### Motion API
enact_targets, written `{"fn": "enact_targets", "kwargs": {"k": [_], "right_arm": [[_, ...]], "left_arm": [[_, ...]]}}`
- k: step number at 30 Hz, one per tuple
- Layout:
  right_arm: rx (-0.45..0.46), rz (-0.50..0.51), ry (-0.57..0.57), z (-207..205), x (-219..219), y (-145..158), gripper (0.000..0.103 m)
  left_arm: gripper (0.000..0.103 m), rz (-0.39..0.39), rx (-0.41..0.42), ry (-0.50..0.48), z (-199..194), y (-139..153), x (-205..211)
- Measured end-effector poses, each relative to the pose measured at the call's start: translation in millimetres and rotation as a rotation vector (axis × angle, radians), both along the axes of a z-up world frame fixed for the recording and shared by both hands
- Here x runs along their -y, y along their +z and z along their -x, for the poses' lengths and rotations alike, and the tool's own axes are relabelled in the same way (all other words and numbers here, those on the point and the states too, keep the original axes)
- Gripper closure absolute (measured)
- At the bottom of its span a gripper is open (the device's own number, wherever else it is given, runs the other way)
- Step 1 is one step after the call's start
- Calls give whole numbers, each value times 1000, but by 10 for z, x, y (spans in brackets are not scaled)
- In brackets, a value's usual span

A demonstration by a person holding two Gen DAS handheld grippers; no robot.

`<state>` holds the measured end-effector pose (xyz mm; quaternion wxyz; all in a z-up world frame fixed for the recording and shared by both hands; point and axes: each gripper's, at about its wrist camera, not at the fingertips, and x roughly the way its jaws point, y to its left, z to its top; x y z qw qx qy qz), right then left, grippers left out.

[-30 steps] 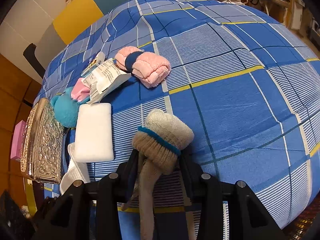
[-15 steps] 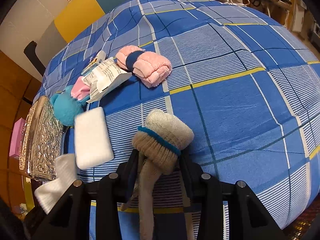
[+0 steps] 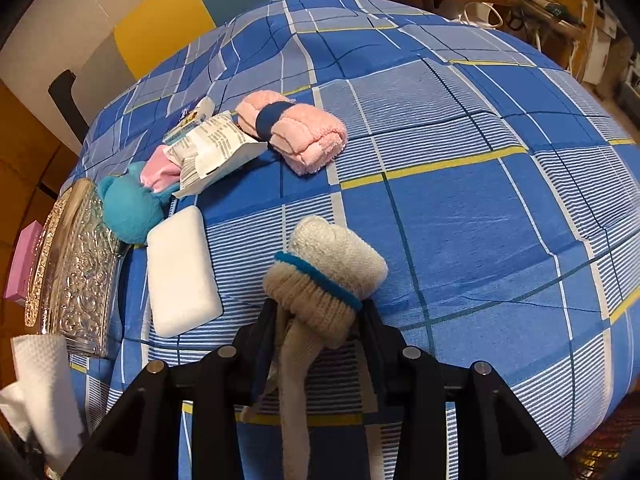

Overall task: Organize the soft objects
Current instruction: 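Carry the white towel into the gold tin and open the left tool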

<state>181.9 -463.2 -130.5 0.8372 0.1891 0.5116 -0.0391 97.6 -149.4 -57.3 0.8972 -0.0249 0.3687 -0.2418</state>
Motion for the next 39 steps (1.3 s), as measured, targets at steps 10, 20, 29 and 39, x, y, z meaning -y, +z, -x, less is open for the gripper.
{"fn": "enact_targets", "kwargs": {"k": [10, 20, 29, 39], "right_arm": [[19, 3, 4, 46, -29, 37, 63], [35, -35, -35, 205, -43, 52, 63], [81, 7, -36, 484, -238, 178, 63], [129, -3, -31, 793, -458, 405, 63]], "left_arm": [[98, 30, 21, 182, -72, 161, -874], [98, -22, -34, 409, -505, 79, -1822], [98, -79, -117, 490, -986, -226, -2354], [65, -107, -197, 536, -1347, -460, -2610]]}}
